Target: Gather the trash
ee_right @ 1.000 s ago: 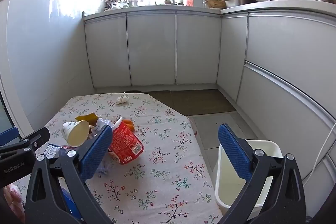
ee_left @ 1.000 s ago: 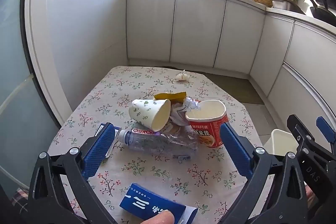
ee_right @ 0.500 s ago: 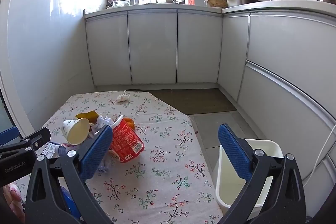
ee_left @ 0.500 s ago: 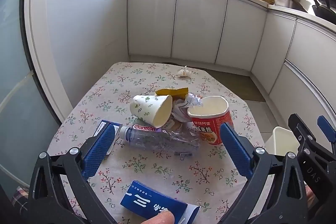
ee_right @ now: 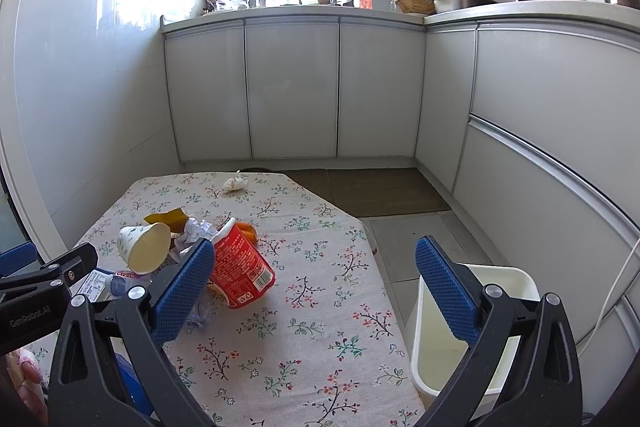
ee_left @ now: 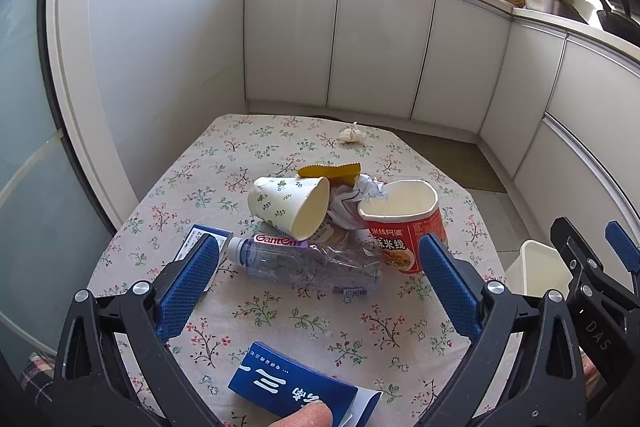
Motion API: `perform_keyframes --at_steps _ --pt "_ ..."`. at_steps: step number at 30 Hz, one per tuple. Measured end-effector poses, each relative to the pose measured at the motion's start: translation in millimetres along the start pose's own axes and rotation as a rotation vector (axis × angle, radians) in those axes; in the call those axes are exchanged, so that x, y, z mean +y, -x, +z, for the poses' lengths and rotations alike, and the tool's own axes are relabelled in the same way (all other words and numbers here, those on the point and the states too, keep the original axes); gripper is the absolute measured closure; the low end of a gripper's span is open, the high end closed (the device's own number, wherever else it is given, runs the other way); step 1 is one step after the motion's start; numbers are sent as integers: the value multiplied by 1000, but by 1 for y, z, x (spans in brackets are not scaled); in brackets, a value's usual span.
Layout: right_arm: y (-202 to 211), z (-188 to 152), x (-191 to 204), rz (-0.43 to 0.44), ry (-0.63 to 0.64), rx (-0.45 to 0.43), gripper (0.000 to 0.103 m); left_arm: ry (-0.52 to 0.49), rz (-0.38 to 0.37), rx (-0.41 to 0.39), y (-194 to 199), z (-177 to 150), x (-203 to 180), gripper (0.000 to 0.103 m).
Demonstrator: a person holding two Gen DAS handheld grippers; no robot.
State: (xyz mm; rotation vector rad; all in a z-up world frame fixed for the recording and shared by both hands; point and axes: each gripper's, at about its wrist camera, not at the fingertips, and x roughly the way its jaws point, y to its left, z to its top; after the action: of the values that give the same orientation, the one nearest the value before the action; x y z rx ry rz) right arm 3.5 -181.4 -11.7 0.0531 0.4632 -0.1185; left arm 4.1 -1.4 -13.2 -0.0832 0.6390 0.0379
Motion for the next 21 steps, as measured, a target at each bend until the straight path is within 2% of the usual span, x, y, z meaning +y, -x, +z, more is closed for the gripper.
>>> perform_keyframes --at_steps 21 --pt "-3 -2 0 5 7 12 5 5 0 14 -5 -2 3 7"
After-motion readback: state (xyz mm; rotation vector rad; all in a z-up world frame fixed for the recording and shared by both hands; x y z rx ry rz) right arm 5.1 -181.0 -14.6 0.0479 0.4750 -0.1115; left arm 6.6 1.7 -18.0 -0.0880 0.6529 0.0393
